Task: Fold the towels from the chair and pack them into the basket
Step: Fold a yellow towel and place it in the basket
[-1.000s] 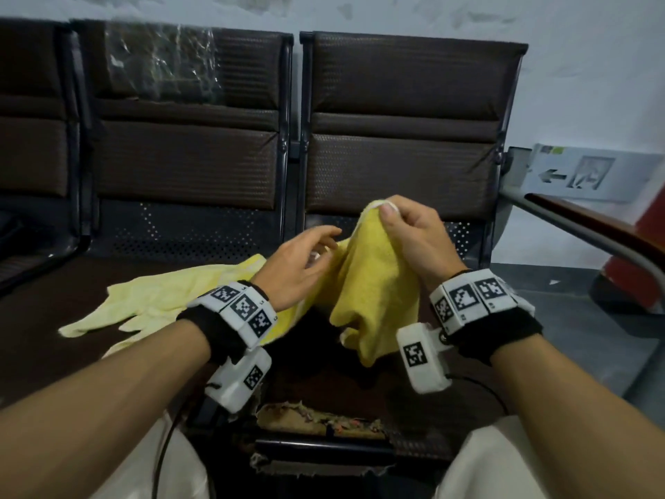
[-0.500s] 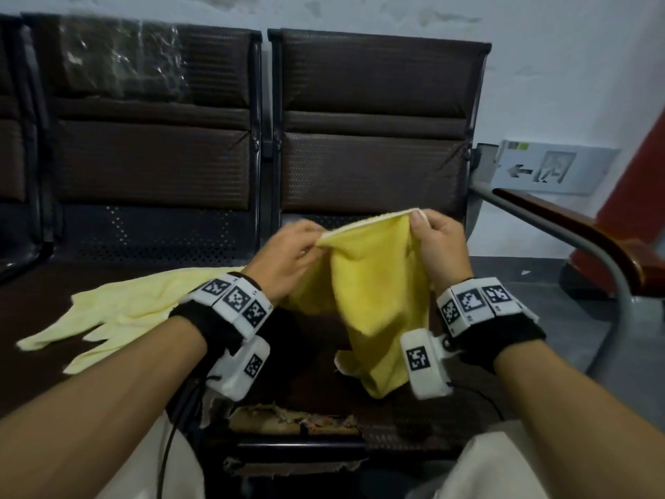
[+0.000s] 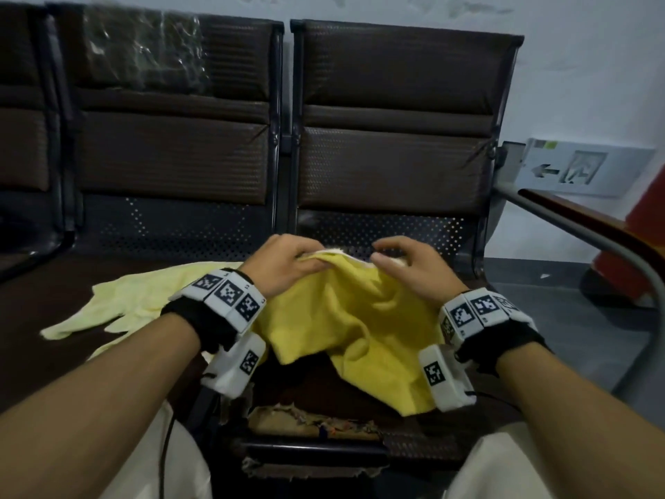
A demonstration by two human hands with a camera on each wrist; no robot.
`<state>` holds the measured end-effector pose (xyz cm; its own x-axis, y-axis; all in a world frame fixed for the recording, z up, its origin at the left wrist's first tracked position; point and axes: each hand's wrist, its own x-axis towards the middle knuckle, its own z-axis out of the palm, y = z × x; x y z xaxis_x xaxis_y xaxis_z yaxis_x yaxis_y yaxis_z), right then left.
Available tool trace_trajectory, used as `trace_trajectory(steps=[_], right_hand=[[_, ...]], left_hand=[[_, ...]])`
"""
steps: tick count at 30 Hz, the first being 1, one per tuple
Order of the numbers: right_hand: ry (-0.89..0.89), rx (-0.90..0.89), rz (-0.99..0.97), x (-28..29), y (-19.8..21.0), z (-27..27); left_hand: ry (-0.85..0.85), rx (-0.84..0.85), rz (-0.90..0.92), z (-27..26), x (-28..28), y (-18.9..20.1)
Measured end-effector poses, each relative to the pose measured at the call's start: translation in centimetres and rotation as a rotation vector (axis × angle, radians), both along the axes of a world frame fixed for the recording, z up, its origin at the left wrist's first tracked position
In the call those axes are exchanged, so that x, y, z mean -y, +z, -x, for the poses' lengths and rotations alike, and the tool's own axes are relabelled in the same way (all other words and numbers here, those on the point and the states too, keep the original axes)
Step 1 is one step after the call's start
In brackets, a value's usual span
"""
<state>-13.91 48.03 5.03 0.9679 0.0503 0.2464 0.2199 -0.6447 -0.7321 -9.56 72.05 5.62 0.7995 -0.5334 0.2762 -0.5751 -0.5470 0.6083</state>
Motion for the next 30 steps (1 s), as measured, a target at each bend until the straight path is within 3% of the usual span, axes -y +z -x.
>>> trace_trajectory(steps=[3, 6, 11, 14, 17, 21, 24, 26, 30], right_hand=[[0.264, -0.105, -0.034, -2.4, 0.1, -0.1], [0.304, -0.054, 0.011, -3.1, 0.5, -0.4], [0.170, 0.155, -0.149, -1.7, 1.6, -0.8], [0.027, 0.307, -0.273, -0.8, 2.6, -0.8], [-0.165, 0.342, -0.466, 0.5, 3.3, -0.6], [-0.306, 0.341, -0.459, 1.3, 2.4, -0.2], [-0.228, 0.169, -0.371, 0.6, 1.0, -0.4], [-0.094, -0.029, -0.334, 0.0, -0.3, -0.4], [0.043, -0.419, -0.044, 0.5, -3.1, 0.1]], left_hand=[[-0.063, -0.003, 0.118, -0.3, 0.5, -0.2], [-0.068, -0.042, 0.133, -0.6, 0.5, -0.6], [-0.053, -0.160, 0.026, -1.1, -0.4, -1.3], [-0.013, -0.133, -0.225, -1.3, -1.0, -1.9], [0.112, -0.113, -0.384, -1.8, -2.1, -1.5], [0.212, -0.083, -0.349, -1.5, -2.4, -0.4], [0.213, -0.089, -0.096, -0.6, -0.6, 0.4], [0.210, -0.200, 0.094, -0.3, 0.8, 0.3], [0.188, -0.413, 0.087, -0.2, 2.1, -1.5]])
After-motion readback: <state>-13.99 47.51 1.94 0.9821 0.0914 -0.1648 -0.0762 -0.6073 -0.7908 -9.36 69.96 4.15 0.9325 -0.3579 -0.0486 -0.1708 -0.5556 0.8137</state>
